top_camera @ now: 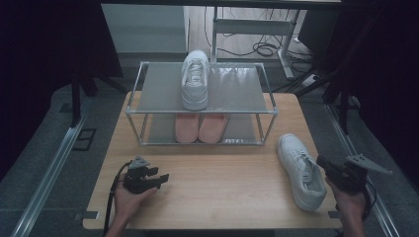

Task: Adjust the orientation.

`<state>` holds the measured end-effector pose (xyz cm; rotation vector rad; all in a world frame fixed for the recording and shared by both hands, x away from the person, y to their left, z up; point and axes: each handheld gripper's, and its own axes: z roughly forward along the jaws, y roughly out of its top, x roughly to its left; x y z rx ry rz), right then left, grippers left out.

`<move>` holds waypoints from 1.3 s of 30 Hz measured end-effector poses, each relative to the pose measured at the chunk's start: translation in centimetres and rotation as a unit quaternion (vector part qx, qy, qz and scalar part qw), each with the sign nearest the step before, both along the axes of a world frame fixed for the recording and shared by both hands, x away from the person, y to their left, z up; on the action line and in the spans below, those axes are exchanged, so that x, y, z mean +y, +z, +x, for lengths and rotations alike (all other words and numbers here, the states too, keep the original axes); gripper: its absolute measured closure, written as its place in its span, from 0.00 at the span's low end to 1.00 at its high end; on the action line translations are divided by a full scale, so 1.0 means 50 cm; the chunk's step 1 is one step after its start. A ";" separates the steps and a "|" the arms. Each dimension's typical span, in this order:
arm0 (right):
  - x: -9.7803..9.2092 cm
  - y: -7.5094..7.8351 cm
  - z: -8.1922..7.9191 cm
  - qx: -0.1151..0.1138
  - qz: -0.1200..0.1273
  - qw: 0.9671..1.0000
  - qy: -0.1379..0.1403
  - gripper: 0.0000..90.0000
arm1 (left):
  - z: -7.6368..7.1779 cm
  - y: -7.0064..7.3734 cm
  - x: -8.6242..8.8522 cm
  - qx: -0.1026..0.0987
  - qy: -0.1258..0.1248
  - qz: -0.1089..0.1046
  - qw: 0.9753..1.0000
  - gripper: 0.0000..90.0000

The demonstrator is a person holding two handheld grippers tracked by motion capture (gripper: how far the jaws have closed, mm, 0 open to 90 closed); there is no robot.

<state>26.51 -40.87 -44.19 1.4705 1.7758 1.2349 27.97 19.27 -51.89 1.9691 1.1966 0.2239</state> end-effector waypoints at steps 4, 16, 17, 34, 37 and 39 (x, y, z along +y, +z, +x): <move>-0.032 -0.018 0.045 0.022 -0.004 1.000 -0.002 0.99 | 0.000 0.001 0.001 -0.002 0.000 0.003 1.000 0.48; -0.044 -0.063 0.095 0.051 -0.014 0.999 0.008 0.99 | 0.001 -0.001 0.000 0.000 0.001 0.005 1.000 0.48; -0.046 -0.064 0.098 0.053 -0.015 0.998 0.006 1.00 | 0.000 -0.001 -0.001 0.000 0.001 0.005 1.000 0.48; -0.049 -0.101 0.141 0.081 -0.033 0.995 0.041 1.00 | 0.001 0.000 0.001 -0.001 0.002 0.005 1.000 0.48; -0.042 -0.100 0.147 0.081 -0.035 0.994 0.060 1.00 | 0.001 0.000 0.001 -0.001 0.003 0.005 1.000 0.48; -0.036 -0.099 0.152 0.082 -0.041 0.993 0.072 1.00 | 0.000 0.000 0.002 -0.002 0.004 0.005 1.000 0.48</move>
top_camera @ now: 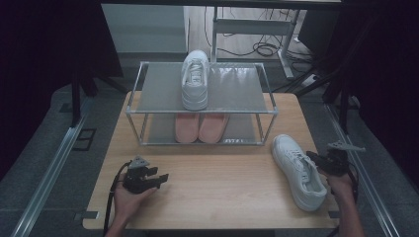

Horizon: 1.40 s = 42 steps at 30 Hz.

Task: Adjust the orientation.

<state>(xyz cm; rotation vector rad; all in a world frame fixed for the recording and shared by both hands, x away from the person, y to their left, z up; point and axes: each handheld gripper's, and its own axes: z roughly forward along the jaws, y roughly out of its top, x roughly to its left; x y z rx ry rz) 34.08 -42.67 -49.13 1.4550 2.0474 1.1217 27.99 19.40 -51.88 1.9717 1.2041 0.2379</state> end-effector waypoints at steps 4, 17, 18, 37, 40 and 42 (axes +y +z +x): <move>0.006 0.001 0.006 0.003 0.001 1.000 0.014 1.00 | 0.001 0.000 0.001 0.000 0.000 0.001 1.000 0.48; 0.001 0.029 -0.026 -0.041 0.029 0.999 -0.006 1.00 | 0.001 0.000 0.003 0.001 0.000 -0.001 1.000 0.48; 0.001 0.033 -0.030 -0.045 0.031 0.998 -0.007 1.00 | 0.000 0.000 0.002 0.000 0.000 -0.001 1.000 0.48; 0.008 0.058 -0.133 -0.089 0.082 0.993 -0.002 0.92 | -0.001 0.001 0.000 0.001 0.000 -0.003 1.000 0.48; 0.007 0.057 -0.141 -0.092 0.087 0.992 -0.002 0.90 | -0.002 0.001 0.000 0.001 0.001 -0.004 1.000 0.48; 0.006 0.058 -0.146 -0.091 0.084 0.992 -0.001 0.88 | -0.002 0.001 0.000 0.001 0.002 -0.004 1.000 0.48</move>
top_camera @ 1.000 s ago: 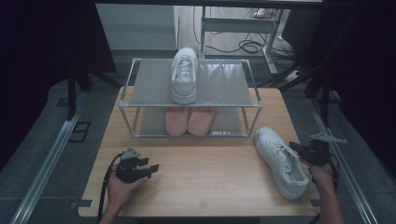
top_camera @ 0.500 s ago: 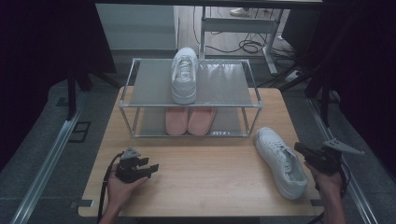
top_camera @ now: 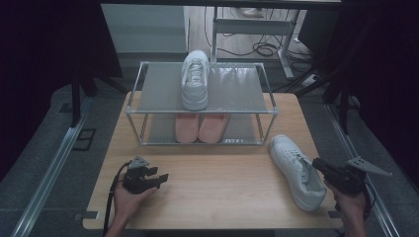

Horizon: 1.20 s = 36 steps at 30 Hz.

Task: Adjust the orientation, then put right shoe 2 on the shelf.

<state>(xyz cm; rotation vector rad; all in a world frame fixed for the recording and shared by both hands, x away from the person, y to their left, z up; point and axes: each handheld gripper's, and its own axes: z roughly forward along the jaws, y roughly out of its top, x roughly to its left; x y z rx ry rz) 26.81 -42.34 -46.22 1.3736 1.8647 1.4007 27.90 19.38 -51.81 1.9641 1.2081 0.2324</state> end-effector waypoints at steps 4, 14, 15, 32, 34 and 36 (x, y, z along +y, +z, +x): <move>0.000 -0.003 -0.002 0.000 0.000 1.000 0.002 0.85 | -0.001 0.001 0.000 -0.002 -0.001 0.001 1.000 0.48; -0.007 -0.001 -0.009 -0.005 0.000 1.000 -0.007 0.73 | 0.000 0.001 0.001 -0.003 -0.002 -0.005 1.000 0.47; -0.008 0.000 -0.010 -0.005 0.002 1.000 -0.006 0.73 | -0.001 0.001 0.001 -0.003 -0.003 -0.005 1.000 0.47; 0.001 -0.002 -0.002 0.007 -0.026 1.000 0.007 0.64 | 0.000 0.000 -0.002 0.000 -0.008 -0.006 1.000 0.46; 0.005 -0.007 0.004 0.012 -0.034 0.999 0.008 0.63 | -0.001 0.001 -0.001 0.000 -0.009 -0.006 1.000 0.46; 0.013 -0.011 0.009 0.017 -0.043 0.999 0.012 0.63 | -0.001 0.001 -0.001 0.000 -0.010 -0.006 1.000 0.46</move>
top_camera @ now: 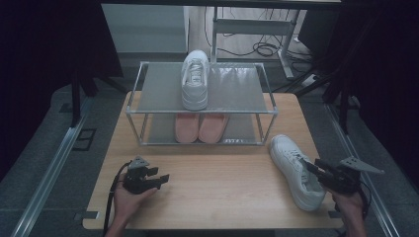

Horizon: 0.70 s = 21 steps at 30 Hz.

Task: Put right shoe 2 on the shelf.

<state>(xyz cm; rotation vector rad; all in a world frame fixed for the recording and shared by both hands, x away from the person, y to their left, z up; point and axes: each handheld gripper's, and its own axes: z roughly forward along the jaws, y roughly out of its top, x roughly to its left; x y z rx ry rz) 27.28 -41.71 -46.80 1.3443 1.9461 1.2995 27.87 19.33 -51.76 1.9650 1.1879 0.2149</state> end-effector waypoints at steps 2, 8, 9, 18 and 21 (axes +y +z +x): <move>0.006 -0.004 0.005 0.003 -0.002 1.000 0.001 0.63 | 0.000 0.000 0.000 0.001 0.000 0.001 1.000 0.46; 0.017 -0.013 0.027 0.020 -0.036 0.999 -0.004 0.62 | 0.001 -0.001 0.000 0.001 -0.003 0.003 1.000 0.46; 0.018 -0.016 0.031 0.026 -0.043 0.999 -0.006 0.63 | 0.001 -0.001 0.000 0.000 -0.004 0.004 1.000 0.46; 0.011 -0.030 0.040 0.033 -0.049 0.998 -0.026 0.84 | 0.002 -0.003 -0.002 0.003 -0.004 0.006 1.000 0.46; 0.015 -0.028 0.038 0.027 -0.056 0.998 -0.033 0.89 | 0.001 -0.002 -0.002 0.002 -0.005 0.007 1.000 0.46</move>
